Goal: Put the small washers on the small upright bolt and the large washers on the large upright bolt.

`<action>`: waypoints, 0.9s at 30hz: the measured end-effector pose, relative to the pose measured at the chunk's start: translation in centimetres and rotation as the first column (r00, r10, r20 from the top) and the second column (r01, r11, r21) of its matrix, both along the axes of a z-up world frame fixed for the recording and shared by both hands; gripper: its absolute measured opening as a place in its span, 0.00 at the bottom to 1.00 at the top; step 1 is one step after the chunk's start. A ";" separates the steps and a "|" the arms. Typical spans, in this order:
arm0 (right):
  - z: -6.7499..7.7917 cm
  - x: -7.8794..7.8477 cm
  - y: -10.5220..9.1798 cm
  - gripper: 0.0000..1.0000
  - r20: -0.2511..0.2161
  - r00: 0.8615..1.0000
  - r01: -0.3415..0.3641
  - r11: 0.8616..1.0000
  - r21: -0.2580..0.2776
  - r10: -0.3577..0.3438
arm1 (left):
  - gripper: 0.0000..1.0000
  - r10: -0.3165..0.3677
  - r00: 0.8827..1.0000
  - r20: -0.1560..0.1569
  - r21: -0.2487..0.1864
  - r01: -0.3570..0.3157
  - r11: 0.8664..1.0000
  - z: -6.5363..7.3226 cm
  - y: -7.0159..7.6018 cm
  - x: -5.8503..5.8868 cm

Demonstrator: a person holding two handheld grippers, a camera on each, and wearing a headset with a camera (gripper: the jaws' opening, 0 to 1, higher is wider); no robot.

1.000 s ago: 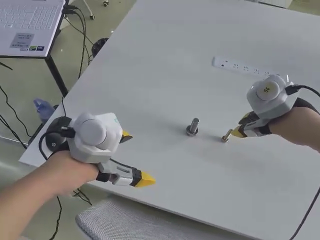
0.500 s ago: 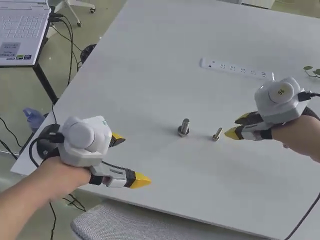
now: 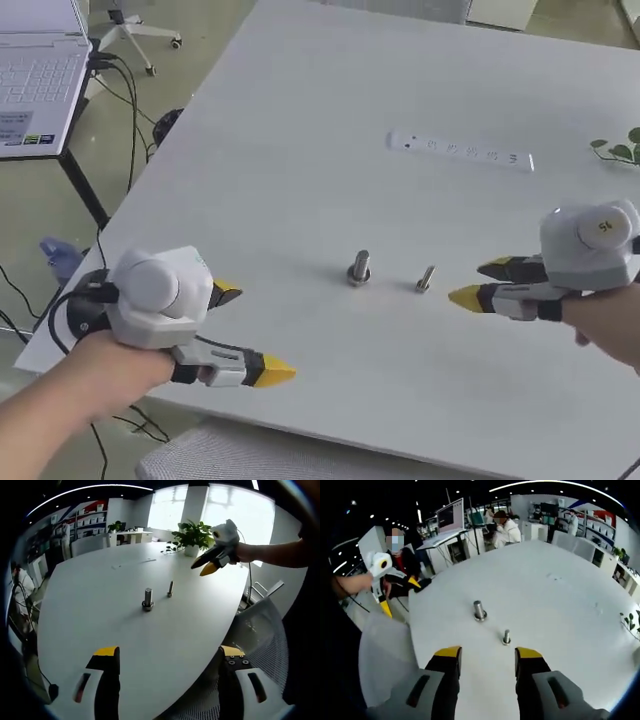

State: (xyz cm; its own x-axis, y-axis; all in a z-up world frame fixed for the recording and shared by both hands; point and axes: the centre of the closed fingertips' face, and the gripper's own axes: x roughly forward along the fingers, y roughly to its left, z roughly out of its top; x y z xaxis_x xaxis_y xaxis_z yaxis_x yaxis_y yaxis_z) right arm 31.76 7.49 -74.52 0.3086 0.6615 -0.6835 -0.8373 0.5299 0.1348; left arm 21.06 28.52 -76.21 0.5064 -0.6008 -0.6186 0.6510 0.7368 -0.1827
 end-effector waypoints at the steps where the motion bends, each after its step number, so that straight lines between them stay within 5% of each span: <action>1: 0.1 -0.1 -0.1 0.47 -0.001 1.000 0.009 1.000 0.002 -0.009 | 0.80 0.002 1.000 0.001 -0.002 -0.002 1.000 0.1 0.0 0.0; 11: 1.0 -2.6 -0.4 0.59 0.014 0.997 0.075 0.991 0.113 -0.077 | 0.81 0.037 0.999 0.022 -0.052 -0.036 0.998 1.5 -0.2 0.1; 22: 0.8 -6.1 -1.2 0.69 0.015 0.995 0.092 0.979 0.180 -0.096 | 0.83 0.095 0.995 0.042 -0.121 -0.089 0.989 2.5 0.2 -0.1; 27: 0.3 -6.8 -2.0 0.74 0.012 0.993 0.116 0.973 0.201 -0.121 | 0.87 0.106 0.993 0.052 -0.120 -0.099 0.988 2.4 0.0 -0.5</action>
